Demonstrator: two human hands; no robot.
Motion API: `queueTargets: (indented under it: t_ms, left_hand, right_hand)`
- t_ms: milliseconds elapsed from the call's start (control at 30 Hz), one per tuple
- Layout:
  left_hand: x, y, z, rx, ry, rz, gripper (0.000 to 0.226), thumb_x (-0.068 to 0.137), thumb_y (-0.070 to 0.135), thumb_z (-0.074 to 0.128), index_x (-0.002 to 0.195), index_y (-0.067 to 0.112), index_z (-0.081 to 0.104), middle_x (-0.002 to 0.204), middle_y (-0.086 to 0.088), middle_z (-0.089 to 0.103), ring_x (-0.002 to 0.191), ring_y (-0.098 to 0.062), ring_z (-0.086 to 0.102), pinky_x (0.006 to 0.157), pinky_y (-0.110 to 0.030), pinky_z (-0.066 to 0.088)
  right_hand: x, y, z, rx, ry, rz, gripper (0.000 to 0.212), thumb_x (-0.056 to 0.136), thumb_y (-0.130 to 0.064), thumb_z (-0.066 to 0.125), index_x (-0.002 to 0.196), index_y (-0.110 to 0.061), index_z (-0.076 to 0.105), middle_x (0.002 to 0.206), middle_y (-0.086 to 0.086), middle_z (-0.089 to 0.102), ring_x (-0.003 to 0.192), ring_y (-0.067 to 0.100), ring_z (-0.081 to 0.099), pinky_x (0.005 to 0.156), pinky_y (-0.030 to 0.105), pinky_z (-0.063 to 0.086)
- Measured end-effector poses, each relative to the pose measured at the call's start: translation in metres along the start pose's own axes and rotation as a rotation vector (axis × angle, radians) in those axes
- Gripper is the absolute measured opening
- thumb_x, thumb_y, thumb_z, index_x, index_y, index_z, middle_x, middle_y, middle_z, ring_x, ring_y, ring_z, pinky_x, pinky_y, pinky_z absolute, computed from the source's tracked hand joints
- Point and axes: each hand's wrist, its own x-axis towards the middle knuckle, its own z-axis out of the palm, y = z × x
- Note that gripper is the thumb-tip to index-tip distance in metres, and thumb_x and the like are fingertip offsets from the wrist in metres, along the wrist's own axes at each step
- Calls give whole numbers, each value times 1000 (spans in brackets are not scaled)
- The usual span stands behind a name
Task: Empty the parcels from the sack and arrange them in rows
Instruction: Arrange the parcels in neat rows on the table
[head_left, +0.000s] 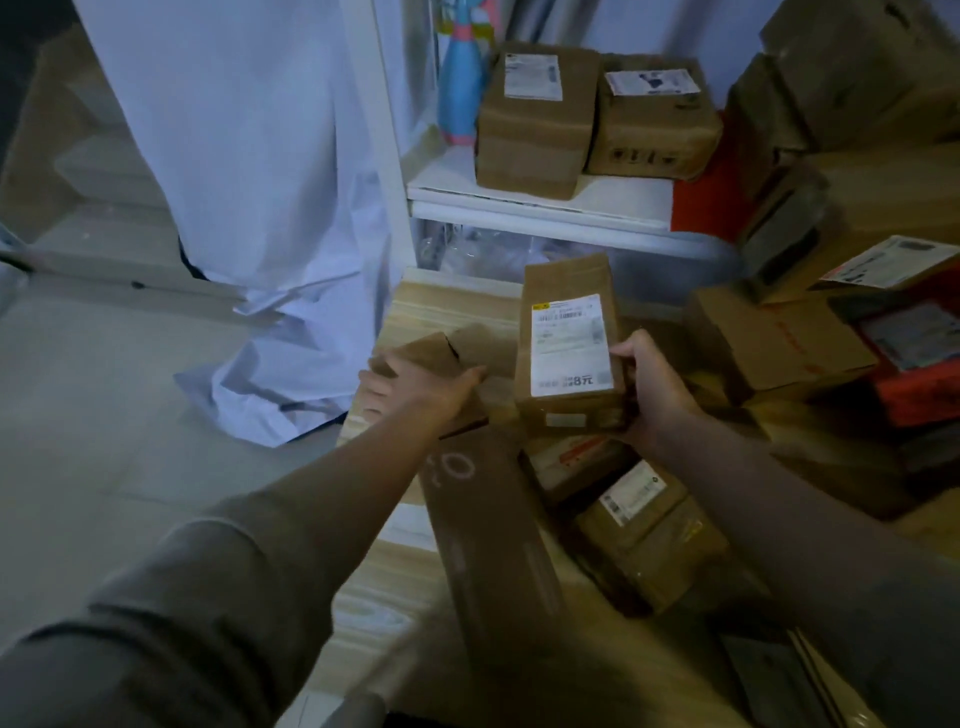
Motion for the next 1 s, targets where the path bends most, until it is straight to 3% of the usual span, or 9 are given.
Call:
queueTargets:
  t_ms: [200,333,500,600,667,767,833,900,1000]
  left_hand:
    - [18,9,30,103,-53,-8,136,63,68,79,155,27,-13,161,-18,-21,149,-41,-1,118,-61,14]
    - [23,-3,27,97,-31,57,127,68,58,80,155,31,-9,162,-12,-19,148,-40,5,115,-59,21]
    - [49,-10,6,-341,11,125,101,71,54,73,153,31,19,152,-2,17,136,-36,32,109,-50,36]
    - [70,-15,-12,-695,-185,106,75,84,35,70,149,27,34,134,-4,45,118,-28,53,89,-38,48]
    - [81,-14,-18,-725,-275,89,57,92,28,60,145,19,41,134,-16,55,101,-27,60,78,-37,51]
    - [88,-1,-20,-731,-323,118,33,98,18,41,127,12,55,123,-23,61,79,-22,59,59,-31,48]
    - [90,5,-20,-739,-355,114,40,102,10,31,139,16,45,119,-17,61,88,-25,63,66,-37,54]
    - [94,8,-14,-643,-329,125,48,104,15,33,151,21,33,132,-13,56,107,-30,62,87,-48,55]
    - [96,11,-6,-544,-87,44,62,100,48,41,155,23,25,152,-13,40,131,-37,47,107,-55,42]
  right_hand:
    - [14,-2,3,-70,49,-18,39,98,-38,41,113,-17,70,100,7,78,97,25,73,93,46,54]
    - [20,1,13,-100,20,-12,39,98,-38,41,110,-16,70,97,6,78,97,26,73,95,47,53]
    - [29,4,34,-19,-61,23,42,99,-41,37,107,-17,70,97,7,78,100,26,72,92,44,54]
    - [42,0,41,-55,-19,40,42,98,-40,37,111,-17,68,104,9,76,104,28,69,95,47,52]
    - [51,-2,40,-175,41,35,33,98,-35,42,120,-19,62,114,8,69,106,28,64,96,51,52]
    - [59,0,36,-367,37,-5,43,99,-42,51,139,-28,48,124,3,60,109,26,58,95,52,52]
    - [59,3,35,-378,51,-40,47,99,-45,51,142,-29,44,120,1,59,107,23,57,96,48,51]
    - [59,7,34,-369,85,-91,48,99,-41,53,144,-28,43,115,-4,58,103,18,56,94,41,50]
    - [59,10,37,-342,105,-108,58,96,-43,57,148,-27,38,129,-2,55,117,24,55,99,44,51]
